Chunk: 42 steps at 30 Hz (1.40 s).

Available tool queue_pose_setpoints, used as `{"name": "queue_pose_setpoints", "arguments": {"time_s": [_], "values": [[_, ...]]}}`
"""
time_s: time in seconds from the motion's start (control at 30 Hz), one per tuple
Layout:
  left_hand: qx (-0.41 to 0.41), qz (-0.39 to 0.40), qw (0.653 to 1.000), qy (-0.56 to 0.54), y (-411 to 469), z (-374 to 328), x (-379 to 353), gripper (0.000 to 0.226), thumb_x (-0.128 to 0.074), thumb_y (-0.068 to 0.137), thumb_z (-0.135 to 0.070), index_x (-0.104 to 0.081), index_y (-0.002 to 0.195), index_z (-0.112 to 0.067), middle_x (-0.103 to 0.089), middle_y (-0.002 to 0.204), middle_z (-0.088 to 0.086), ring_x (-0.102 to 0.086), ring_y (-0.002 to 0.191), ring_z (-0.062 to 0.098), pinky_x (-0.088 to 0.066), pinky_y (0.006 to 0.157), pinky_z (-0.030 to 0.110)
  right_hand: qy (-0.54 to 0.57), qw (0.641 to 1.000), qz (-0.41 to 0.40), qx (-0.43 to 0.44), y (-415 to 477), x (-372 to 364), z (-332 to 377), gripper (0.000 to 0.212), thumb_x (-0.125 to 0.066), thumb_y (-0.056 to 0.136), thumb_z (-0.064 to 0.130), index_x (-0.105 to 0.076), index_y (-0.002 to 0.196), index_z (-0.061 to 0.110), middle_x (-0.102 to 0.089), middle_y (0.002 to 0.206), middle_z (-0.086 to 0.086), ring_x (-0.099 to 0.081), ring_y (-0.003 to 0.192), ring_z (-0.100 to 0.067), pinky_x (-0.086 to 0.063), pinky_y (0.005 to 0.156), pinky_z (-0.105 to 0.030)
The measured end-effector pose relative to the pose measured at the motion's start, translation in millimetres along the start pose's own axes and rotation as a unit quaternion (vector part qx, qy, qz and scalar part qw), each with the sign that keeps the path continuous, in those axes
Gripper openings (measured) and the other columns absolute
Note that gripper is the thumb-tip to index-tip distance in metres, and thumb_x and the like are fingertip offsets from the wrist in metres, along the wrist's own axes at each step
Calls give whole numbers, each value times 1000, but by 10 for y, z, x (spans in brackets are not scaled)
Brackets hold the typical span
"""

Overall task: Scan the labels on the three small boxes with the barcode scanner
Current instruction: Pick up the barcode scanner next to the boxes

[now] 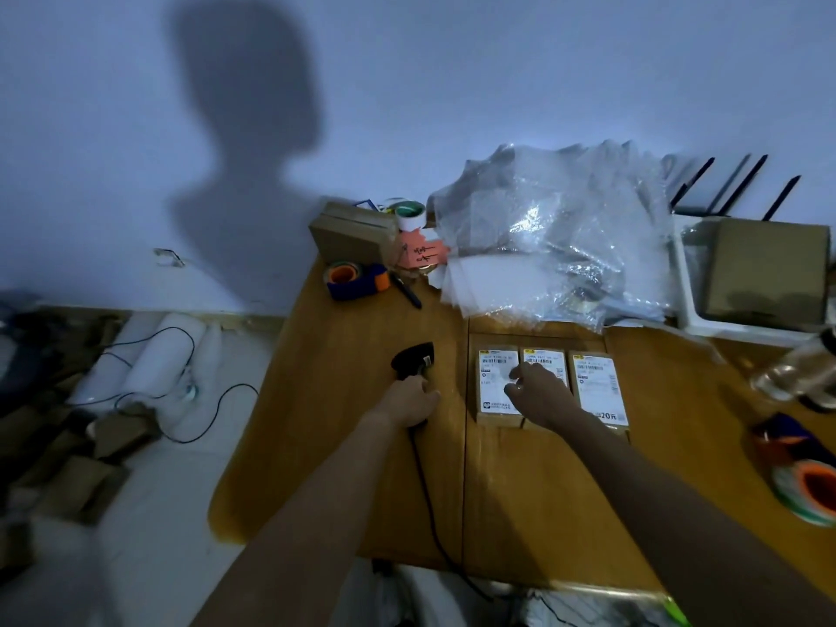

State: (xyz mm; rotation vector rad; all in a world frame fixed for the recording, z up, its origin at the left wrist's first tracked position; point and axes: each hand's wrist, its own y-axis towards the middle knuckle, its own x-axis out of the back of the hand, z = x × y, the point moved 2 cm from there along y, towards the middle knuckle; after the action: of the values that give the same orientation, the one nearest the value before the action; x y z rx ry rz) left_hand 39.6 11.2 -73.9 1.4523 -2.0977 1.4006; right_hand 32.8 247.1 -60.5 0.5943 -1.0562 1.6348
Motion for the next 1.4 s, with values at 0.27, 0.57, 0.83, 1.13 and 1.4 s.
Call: {"name": "queue_pose_setpoints", "arguments": {"time_s": [0.27, 0.57, 0.83, 1.13, 1.4], "values": [[21, -15, 1000, -11, 13, 113, 39, 59, -47, 103, -43, -41, 150, -8, -51, 145, 11, -53, 126, 26, -45, 93, 31, -15, 1000, 7, 15, 81, -86, 95, 43, -54, 98, 33, -56, 135, 10, -60, 135, -12, -62, 114, -27, -49, 94, -39], [39, -20, 999, -23, -8, 333, 107, 57, -46, 104, -42, -44, 148, -7, -58, 134, 10, -59, 114, 24, -47, 85, 31, -13, 999, 21, 40, 270, -177, 437, 33, -51, 95, 30, -67, 116, 9, -70, 114, -11, -67, 96, -25, -57, 83, -42], [67, -19, 995, -70, -21, 554, 80, 40, -47, 103, -40, -57, 127, -10, -57, 106, 3, -57, 93, 21, -50, 86, 38, -15, 995, 81, 50, 375, -512, 809, 32, -50, 97, 32, -65, 118, 12, -67, 107, -7, -62, 94, -24, -49, 76, -34], [88, -37, 981, -169, -11, 664, 35, 36, -45, 104, -31, -55, 132, -13, -56, 115, -1, -53, 93, 14, -44, 80, 29, -1, 990, 139, 22, 426, -761, 997, 32, -53, 97, 34, -56, 123, 16, -64, 103, -5, -63, 89, -22, -50, 70, -34], [110, -25, 950, -291, -24, 657, -145, 14, -45, 103, -23, -51, 91, -20, -53, 98, 8, -49, 84, 20, -41, 71, 32, 43, 980, 193, -28, 479, -1134, 999, 48, -54, 95, 36, -43, 136, 14, -61, 121, -14, -61, 104, -30, -52, 82, -41]]}}
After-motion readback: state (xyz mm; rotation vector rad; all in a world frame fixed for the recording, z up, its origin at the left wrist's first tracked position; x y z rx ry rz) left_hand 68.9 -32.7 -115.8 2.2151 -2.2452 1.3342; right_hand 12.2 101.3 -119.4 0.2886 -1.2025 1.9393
